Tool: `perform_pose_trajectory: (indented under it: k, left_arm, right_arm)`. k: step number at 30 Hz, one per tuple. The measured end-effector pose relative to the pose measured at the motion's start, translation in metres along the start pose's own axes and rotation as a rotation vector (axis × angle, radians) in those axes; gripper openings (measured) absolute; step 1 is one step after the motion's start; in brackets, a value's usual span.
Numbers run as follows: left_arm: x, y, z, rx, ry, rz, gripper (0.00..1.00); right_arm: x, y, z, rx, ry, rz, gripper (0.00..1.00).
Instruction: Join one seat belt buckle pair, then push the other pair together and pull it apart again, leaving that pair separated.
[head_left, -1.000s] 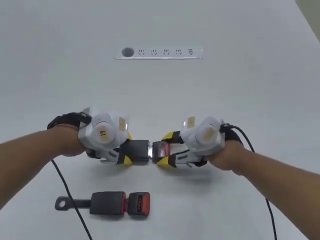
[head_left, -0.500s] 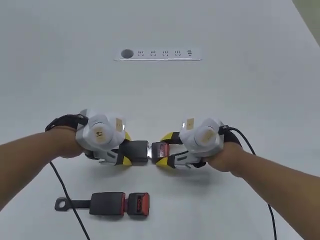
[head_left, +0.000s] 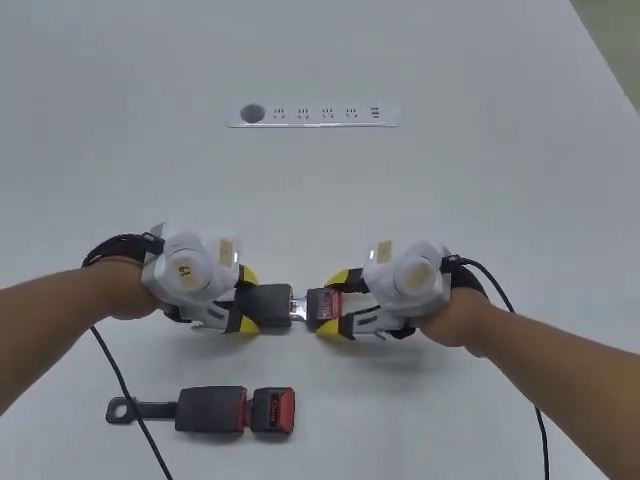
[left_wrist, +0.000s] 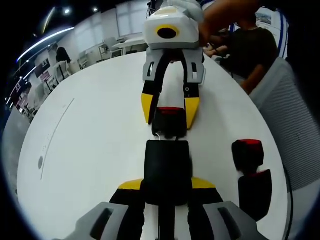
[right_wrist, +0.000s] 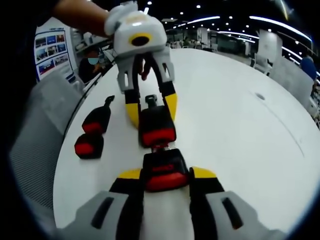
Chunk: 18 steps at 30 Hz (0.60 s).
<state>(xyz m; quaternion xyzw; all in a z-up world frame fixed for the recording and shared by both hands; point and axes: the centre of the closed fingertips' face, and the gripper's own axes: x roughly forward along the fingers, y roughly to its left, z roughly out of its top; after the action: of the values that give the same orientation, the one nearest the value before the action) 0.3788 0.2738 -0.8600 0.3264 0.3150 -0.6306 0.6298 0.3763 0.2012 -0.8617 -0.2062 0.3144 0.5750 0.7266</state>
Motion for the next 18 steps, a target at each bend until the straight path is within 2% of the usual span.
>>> perform_pose_trajectory:
  k: [3,7,18]
  left_arm:
    - [0.000,0.000,0.001,-0.002,-0.006,0.001,0.34]
    - [0.000,-0.001,0.001,-0.004,-0.006,0.000,0.34]
    - [-0.001,-0.002,0.000,0.000,-0.008,-0.014,0.34]
  right_arm:
    - [-0.003,0.001,-0.002,0.022,-0.014,0.002,0.35]
    - [-0.003,0.001,-0.002,0.015,-0.009,0.002,0.35]
    - [-0.024,0.001,-0.020,0.034,-0.007,-0.012,0.35]
